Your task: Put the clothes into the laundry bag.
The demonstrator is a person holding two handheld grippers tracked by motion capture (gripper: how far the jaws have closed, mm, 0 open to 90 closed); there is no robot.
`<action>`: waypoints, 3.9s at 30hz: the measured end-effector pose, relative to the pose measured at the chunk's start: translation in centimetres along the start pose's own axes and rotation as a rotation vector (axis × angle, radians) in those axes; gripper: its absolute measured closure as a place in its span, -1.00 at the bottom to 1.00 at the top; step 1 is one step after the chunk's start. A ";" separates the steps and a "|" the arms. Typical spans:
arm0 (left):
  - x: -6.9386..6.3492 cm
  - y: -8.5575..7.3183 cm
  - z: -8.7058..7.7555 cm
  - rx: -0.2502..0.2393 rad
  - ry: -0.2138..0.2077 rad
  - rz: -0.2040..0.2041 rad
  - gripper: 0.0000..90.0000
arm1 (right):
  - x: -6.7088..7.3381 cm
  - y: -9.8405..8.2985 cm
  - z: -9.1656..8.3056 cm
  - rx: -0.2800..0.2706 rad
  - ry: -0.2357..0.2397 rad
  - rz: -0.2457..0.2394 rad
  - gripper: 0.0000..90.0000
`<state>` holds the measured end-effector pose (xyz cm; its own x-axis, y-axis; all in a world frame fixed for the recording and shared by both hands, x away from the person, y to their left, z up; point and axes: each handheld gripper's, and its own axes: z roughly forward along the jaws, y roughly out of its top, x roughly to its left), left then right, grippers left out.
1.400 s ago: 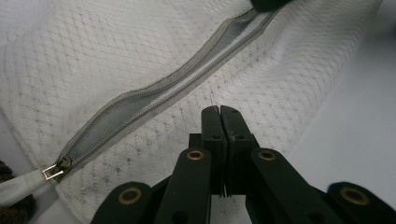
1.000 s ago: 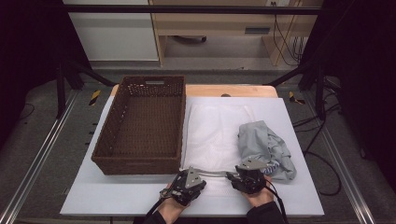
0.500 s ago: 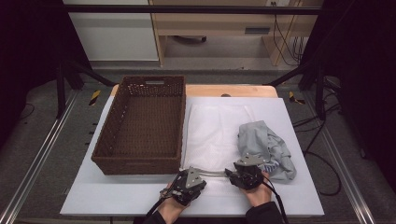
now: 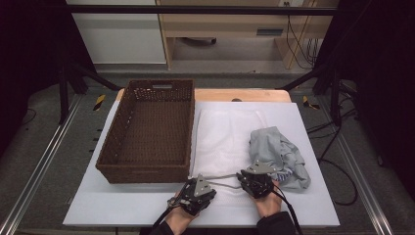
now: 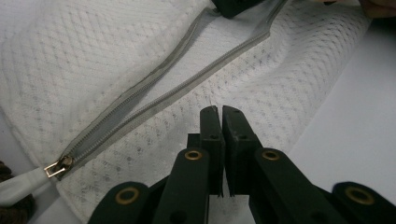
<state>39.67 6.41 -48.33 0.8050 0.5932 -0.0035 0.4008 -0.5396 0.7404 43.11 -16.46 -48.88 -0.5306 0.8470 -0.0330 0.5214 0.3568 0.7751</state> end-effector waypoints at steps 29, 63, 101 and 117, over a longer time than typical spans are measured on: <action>0.4 5.1 2.4 -0.031 0.143 0.070 0.20 | -1.6 1.2 -2.8 -0.114 0.057 0.026 0.98; 1.4 5.4 1.4 -0.048 0.070 0.013 0.97 | -0.1 1.0 -1.8 -0.074 0.004 -0.041 0.73; 1.9 5.5 1.1 -0.068 0.058 -0.034 0.94 | -5.1 -1.4 -5.1 0.029 -0.127 0.002 -0.05; 2.1 5.7 1.3 -0.069 0.034 -0.091 0.94 | -3.8 1.8 -10.5 -0.305 0.069 0.037 0.92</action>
<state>44.20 3.78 -44.96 0.7512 0.6580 -0.0511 0.4393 -0.4408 0.7828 39.06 -23.19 -40.73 -0.5643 0.8249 0.0337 0.3224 0.1826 0.9288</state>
